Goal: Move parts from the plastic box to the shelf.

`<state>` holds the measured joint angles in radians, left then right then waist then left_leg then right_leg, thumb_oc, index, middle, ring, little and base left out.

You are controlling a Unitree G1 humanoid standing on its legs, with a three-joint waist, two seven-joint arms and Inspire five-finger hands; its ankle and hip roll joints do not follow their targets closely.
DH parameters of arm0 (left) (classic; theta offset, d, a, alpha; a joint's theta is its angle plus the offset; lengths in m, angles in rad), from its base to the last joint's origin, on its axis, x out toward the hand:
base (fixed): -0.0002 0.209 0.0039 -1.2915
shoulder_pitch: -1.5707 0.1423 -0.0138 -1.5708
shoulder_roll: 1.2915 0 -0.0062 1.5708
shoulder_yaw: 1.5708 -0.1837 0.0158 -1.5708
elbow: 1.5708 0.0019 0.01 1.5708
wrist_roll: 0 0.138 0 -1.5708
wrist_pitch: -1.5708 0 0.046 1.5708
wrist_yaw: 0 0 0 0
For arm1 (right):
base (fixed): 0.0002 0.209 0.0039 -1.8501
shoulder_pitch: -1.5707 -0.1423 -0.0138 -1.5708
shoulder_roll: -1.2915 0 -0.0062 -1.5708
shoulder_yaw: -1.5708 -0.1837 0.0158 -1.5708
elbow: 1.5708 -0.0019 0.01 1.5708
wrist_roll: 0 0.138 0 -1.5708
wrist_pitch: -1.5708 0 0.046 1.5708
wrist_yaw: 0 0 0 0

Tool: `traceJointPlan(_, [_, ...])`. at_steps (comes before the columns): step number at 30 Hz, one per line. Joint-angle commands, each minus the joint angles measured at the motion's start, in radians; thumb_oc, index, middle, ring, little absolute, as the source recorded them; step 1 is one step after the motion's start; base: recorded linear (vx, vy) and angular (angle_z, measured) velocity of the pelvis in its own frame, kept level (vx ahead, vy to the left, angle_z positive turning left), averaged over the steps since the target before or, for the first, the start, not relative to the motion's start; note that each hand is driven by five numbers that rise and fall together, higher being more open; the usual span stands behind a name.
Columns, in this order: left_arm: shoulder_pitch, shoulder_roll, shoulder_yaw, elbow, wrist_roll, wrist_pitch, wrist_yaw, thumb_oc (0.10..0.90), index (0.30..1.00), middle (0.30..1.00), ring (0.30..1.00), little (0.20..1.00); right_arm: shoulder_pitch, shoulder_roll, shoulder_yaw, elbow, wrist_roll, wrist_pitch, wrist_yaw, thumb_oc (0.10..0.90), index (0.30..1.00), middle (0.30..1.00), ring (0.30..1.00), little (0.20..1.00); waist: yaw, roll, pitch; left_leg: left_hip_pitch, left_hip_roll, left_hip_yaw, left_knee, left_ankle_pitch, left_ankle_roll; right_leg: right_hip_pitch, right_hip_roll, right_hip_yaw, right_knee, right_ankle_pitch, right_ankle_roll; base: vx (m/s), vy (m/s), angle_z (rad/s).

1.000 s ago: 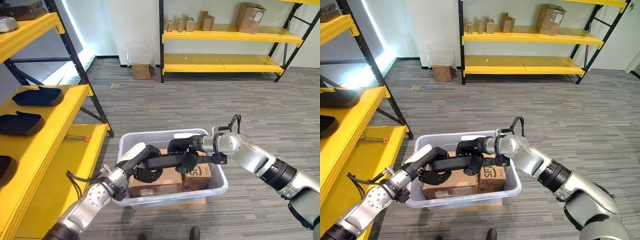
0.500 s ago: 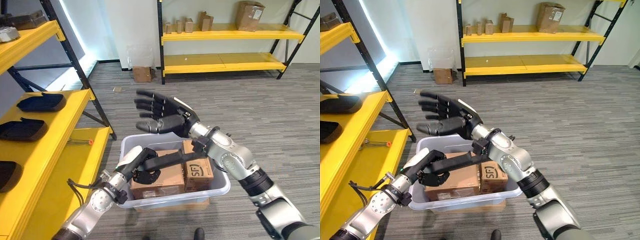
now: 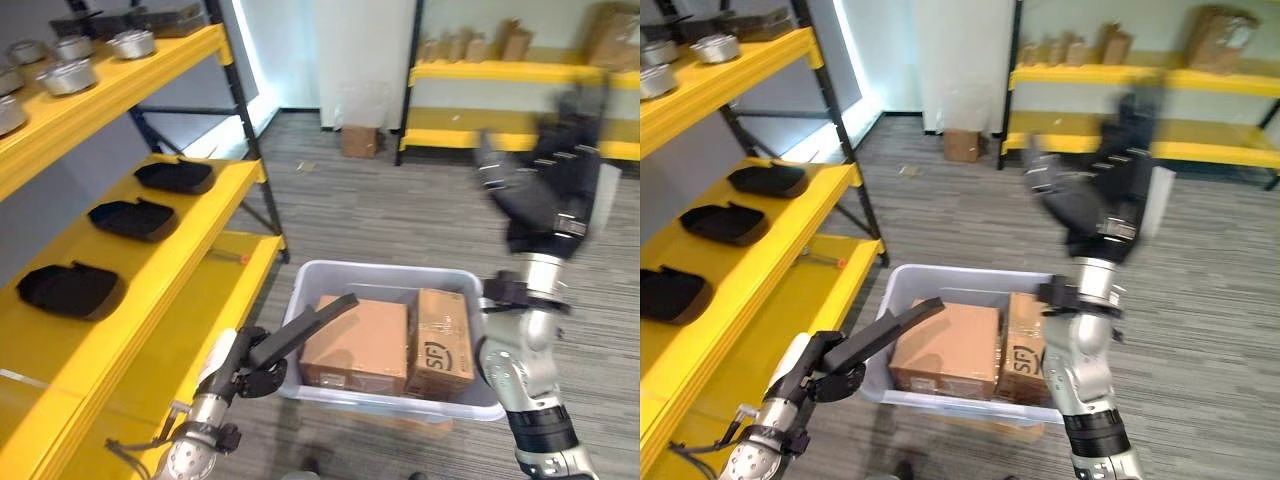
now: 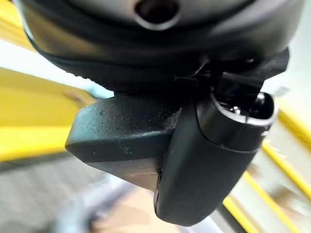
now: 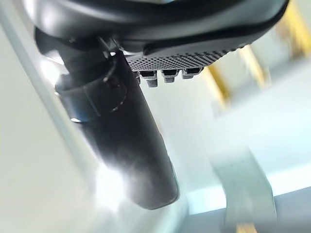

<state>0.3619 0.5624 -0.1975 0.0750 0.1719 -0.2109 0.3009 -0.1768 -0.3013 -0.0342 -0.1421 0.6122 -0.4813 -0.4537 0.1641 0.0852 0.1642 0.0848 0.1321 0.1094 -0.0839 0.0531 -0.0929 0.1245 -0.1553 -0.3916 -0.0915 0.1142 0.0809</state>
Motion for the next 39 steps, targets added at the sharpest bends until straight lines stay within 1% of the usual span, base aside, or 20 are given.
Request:
traceJointPlan(1, [-0.137, 0.049, 0.063, -0.099, 0.047, -0.144, 0.138, 0.4, 0.3, 0.3, 0.3, 0.3, -0.063, -0.043, 0.133, -0.048, -0.03, 0.087, 0.048, 0.9, 1.0, 1.0, 1.0, 1.0, 0.003, -0.046, -0.002, -0.008, 0.135, 0.12, -0.003, 0.067, -0.048, 0.073, -0.116, -0.142, 0.012, -0.041, 0.09, -0.07, 0.285, 1.08])
traceJointPlan(2, [-0.153, 0.051, 0.071, -0.094, 0.047, -0.177, 0.149, 0.4, 0.3, 0.3, 0.3, 0.3, -0.029, -0.058, 0.153, -0.064, -0.046, 0.1, 0.041, 0.9, 1.0, 1.0, 1.0, 1.0, -0.01, -0.047, 0.008, -0.013, 0.152, 0.208, 0.008, 0.079, -0.063, 0.082, -0.126, -0.188, 0.034, -0.045, 0.102, -0.06, 0.35, 2.05])
traceJointPlan(3, [-0.177, 0.051, 0.078, -0.1, 0.064, -0.198, 0.188, 0.4, 0.3, 0.3, 0.3, 0.3, 0.002, -0.074, 0.178, -0.068, -0.048, 0.126, 0.067, 0.9, 1.0, 1.0, 1.0, 1.0, -0.019, -0.049, 0.024, -0.037, 0.15, 0.257, 0.025, 0.089, -0.061, 0.083, -0.147, -0.226, 0.061, -0.04, 0.1, -0.05, 0.458, 2.22])
traceJointPlan(5, [-0.19, 0.061, 0.097, -0.12, 0.076, -0.207, 0.211, 0.4, 0.3, 0.3, 0.3, 0.3, 0.027, -0.083, 0.191, -0.05, -0.034, 0.149, 0.137, 0.9, 1.0, 1.0, 1.0, 1.0, -0.015, -0.051, 0.034, -0.062, 0.129, 0.248, 0.041, 0.077, -0.048, 0.09, -0.165, -0.23, 0.078, -0.041, 0.101, 0.02, 0.56, 1.91])
traceJointPlan(6, [-0.221, 0.07, 0.126, -0.146, 0.064, -0.246, 0.181, 0.4, 0.3, 0.3, 0.3, 0.3, 0.049, -0.076, 0.218, -0.027, -0.026, 0.169, 0.172, 0.9, 1.0, 1.0, 1.0, 1.0, 0.008, -0.062, 0.034, -0.088, 0.068, 0.208, 0.067, 0.045, -0.013, 0.113, -0.199, -0.234, 0.088, -0.028, 0.113, 0.09, 0.604, 1.2])
traceJointPlan(9, [-0.247, 0.074, 0.142, -0.179, 0.08, -0.284, 0.14, 0.4, 0.3, 0.3, 0.3, 0.3, 0.061, -0.051, 0.244, -0.011, -0.054, 0.176, 0.2, 0.9, 1.0, 1.0, 1.0, 1.0, 0.024, -0.073, 0.033, -0.085, 0.006, 0.187, 0.074, 0.019, 0.021, 0.116, -0.242, -0.24, 0.116, 0.006, 0.122, 0.08, 0.397, 0.81])
traceJointPlan(11, [-0.272, 0.084, 0.155, -0.228, 0.068, -0.314, 0.089, 0.4, 0.3, 0.3, 0.3, 0.3, 0.064, -0.025, 0.27, 0.002, -0.047, 0.199, 0.221, 0.9, 1.0, 1.0, 1.0, 1.0, 0.036, -0.082, 0.028, -0.06, -0.053, 0.178, 0.063, -0.011, 0.056, 0.097, -0.307, -0.246, 0.175, 0.092, 0.149, 0.08, 0.387, 0.65])
traceJointPlan(12, [-0.274, 0.086, 0.156, -0.232, 0.065, -0.314, 0.086, 0.4, 0.3, 0.3, 0.3, 0.3, 0.062, -0.023, 0.271, 0.006, -0.047, 0.198, 0.223, 0.9, 1.0, 1.0, 1.0, 1.0, 0.036, -0.084, 0.028, -0.057, -0.058, 0.178, 0.06, -0.013, 0.06, 0.093, -0.313, -0.243, 0.183, 0.096, 0.152, 0.09, 0.423, 0.28])
traceJointPlan(13, [-0.311, 0.103, 0.144, -0.251, 0.042, -0.33, 0.066, 0.4, 0.3, 0.3, 0.3, 0.3, 0.055, -0.007, 0.288, 0.042, -0.035, 0.198, 0.239, 0.9, 1.0, 1.0, 1.0, 1.0, 0.026, -0.084, 0.02, -0.043, -0.083, 0.155, 0.033, -0.031, 0.086, 0.061, -0.318, -0.192, 0.251, 0.096, 0.155, 0.08, 0.256, 0.16])
traceJointPlan(15, [-0.4, 0.119, 0.095, -0.246, 0.019, -0.346, 0.032, 0.4, 0.3, 0.3, 0.3, 0.3, 0.064, -0.002, 0.295, 0.058, -0.021, 0.203, 0.228, 0.9, 1.0, 1.0, 1.0, 1.0, -0.015, -0.092, -0.001, -0.047, -0.111, 0.087, 0.004, -0.044, 0.116, 0.023, -0.23, -0.061, 0.288, 0.011, 0.13, 0.09, 0.201, 0.31])
traceJointPlan(17, [-0.473, 0.095, 0.05, -0.258, -0.07, -0.358, -0.043, 0.4, 0.3, 0.3, 0.3, 0.3, 0.081, -0.012, 0.282, 0.059, -0.007, 0.218, 0.259, 0.9, 1.0, 1.0, 1.0, 1.0, -0.053, -0.097, -0.015, -0.06, -0.12, 0.069, -0.003, -0.033, 0.134, -0.009, -0.105, -0.023, 0.28, -0.073, 0.081, 0.03, 0.113, 1.03])
traceJointPlan(18, [-0.493, 0.081, 0.04, -0.275, -0.087, -0.351, -0.066, 0.4, 0.3, 0.3, 0.3, 0.3, 0.083, -0.015, 0.277, 0.068, -0.003, 0.23, 0.276, 0.9, 1.0, 1.0, 1.0, 1.0, -0.062, -0.099, -0.018, -0.06, -0.126, 0.065, -0.003, -0.033, 0.133, -0.019, -0.066, -0.019, 0.277, -0.098, 0.07, 0.05, 0.074, 1.03])
traceJointPlan(20, [-0.515, 0.063, 0.025, -0.285, -0.061, -0.358, -0.073, 0.4, 0.3, 0.3, 0.3, 0.3, 0.078, -0.016, 0.277, 0.092, 0.004, 0.244, 0.296, 0.9, 1.0, 1.0, 1.0, 1.0, -0.072, -0.101, -0.018, -0.058, -0.134, 0.061, -0.003, -0.034, 0.131, -0.026, -0.025, -0.013, 0.26, -0.117, 0.059, 0.07, 0.039, 0.38])
traceJointPlan(21, [-0.54, 0.037, 0.0, -0.303, -0.046, -0.358, -0.084, 0.4, 0.3, 0.3, 0.3, 0.3, 0.075, -0.015, 0.285, 0.119, 0.02, 0.273, 0.318, 0.9, 1.0, 1.0, 1.0, 1.0, -0.088, -0.103, -0.021, -0.054, -0.146, 0.048, -0.003, -0.031, 0.128, -0.043, 0.022, 0.012, 0.228, -0.121, 0.049, 0.11, 0.032, -0.1])
traceJointPlan(23, [-0.557, 0.005, -0.025, -0.32, -0.048, -0.374, -0.102, 0.4, 0.3, 0.3, 0.3, 0.3, 0.081, -0.011, 0.306, 0.165, 0.008, 0.289, 0.352, 0.9, 1.0, 1.0, 1.0, 1.0, -0.113, -0.103, -0.027, -0.048, -0.16, 0.032, -0.003, -0.032, 0.125, -0.043, 0.069, 0.065, 0.145, -0.118, 0.03, 0.14, 0.017, -0.09])
traceJointPlan(26, [-0.57, -0.027, -0.051, -0.337, -0.044, -0.383, -0.114, 0.4, 0.3, 0.3, 0.3, 0.3, 0.101, -0.01, 0.325, 0.186, 0.001, 0.299, 0.364, 0.9, 1.0, 1.0, 1.0, 1.0, -0.154, -0.106, -0.039, -0.043, -0.181, 0.003, -0.003, -0.039, 0.13, -0.064, 0.098, 0.172, 0.055, -0.062, 0.032, 0.15, 0.01, 0.21])
traceJointPlan(28, [-0.586, -0.048, -0.086, -0.354, 0.018, -0.392, -0.074, 0.4, 0.3, 0.3, 0.3, 0.3, 0.119, -0.001, 0.347, 0.21, -0.014, 0.315, 0.377, 0.9, 1.0, 1.0, 1.0, 1.0, -0.207, -0.104, -0.045, -0.021, -0.198, -0.02, -0.003, -0.059, 0.135, -0.101, 0.133, 0.303, 0.004, -0.004, 0.042, 0.19, 0.007, 0.31])
traceJointPlan(29, [-0.592, -0.049, -0.095, -0.359, 0.032, -0.387, -0.061, 0.4, 0.3, 0.3, 0.3, 0.3, 0.122, 0.001, 0.352, 0.216, -0.017, 0.321, 0.384, 0.9, 1.0, 1.0, 1.0, 1.0, -0.217, -0.102, -0.045, -0.014, -0.2, -0.028, -0.003, -0.065, 0.137, -0.115, 0.136, 0.329, 0.005, 0.008, 0.046, 0.12, -0.002, 0.33])
traceJointPlan(32, [-0.622, -0.051, -0.118, -0.377, 0.066, -0.336, -0.011, 0.4, 0.3, 0.3, 0.3, 0.3, 0.125, 0.008, 0.372, 0.254, -0.037, 0.337, 0.423, 0.9, 1.0, 1.0, 1.0, 1.0, -0.242, -0.105, -0.054, 0.006, -0.217, -0.053, -0.003, -0.086, 0.144, -0.125, 0.151, 0.376, 0.004, 0.013, 0.049, 0.15, -0.071, 0.37])
traceJointPlan(39, [-0.572, -0.021, -0.052, -0.413, 0.112, -0.314, 0.069, 0.4, 0.3, 0.3, 0.3, 0.3, 0.134, -0.008, 0.395, 0.255, -0.047, 0.361, 0.449, 0.9, 1.0, 1.0, 1.0, 1.0, -0.228, -0.095, -0.07, 0.01, -0.222, -0.052, -0.003, -0.092, 0.144, -0.118, 0.151, 0.372, 0.004, -0.007, 0.039, 0.1, -0.024, 0.4])
